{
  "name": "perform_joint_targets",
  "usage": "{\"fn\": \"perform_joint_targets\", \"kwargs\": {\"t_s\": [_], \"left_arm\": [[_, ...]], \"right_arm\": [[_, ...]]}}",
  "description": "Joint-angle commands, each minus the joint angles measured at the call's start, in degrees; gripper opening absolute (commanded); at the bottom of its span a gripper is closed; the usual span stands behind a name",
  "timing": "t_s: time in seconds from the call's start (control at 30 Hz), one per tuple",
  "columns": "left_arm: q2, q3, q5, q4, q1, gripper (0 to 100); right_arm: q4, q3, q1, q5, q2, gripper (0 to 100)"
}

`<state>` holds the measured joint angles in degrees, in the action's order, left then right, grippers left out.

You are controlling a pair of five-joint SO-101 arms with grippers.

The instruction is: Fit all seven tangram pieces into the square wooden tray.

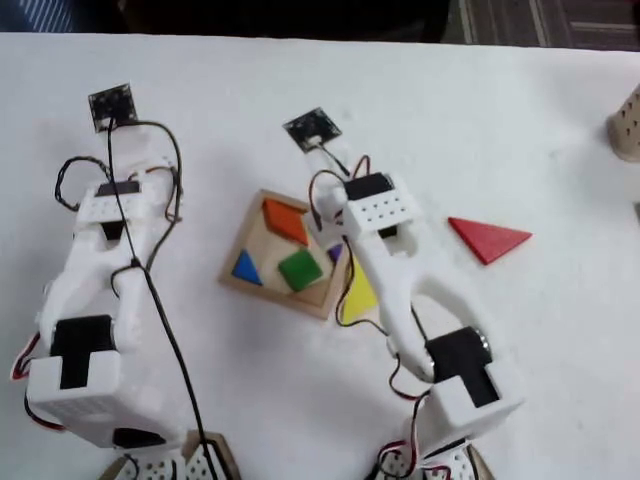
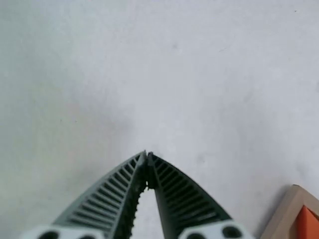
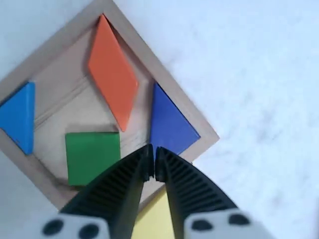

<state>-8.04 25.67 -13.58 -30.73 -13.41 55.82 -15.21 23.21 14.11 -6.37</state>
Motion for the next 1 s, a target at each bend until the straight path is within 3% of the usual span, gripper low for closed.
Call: {"fn": "perform_joint_targets", "kwargs": {"t_s": [0.0,0.23,0.37,0.97], "left_arm": [[0.48,-2.55,0.0,1.49,0.13,2],[0.48,-2.64,0.0,1.41,0.13,2],[0.48,-2.64,0.0,1.41,0.13,2],[0.48,-2.55,0.0,0.35,0.04,2]], "right_arm": [[-2.95,-0.35,4.26,-3.52,2.42,1.8],[-10.51,-1.41,10.51,-6.42,-3.91,1.8],[-14.29,-1.23,10.15,-6.42,-6.73,1.8],[-13.32,3.6,4.53,-6.86,-10.77,1.8]]}}
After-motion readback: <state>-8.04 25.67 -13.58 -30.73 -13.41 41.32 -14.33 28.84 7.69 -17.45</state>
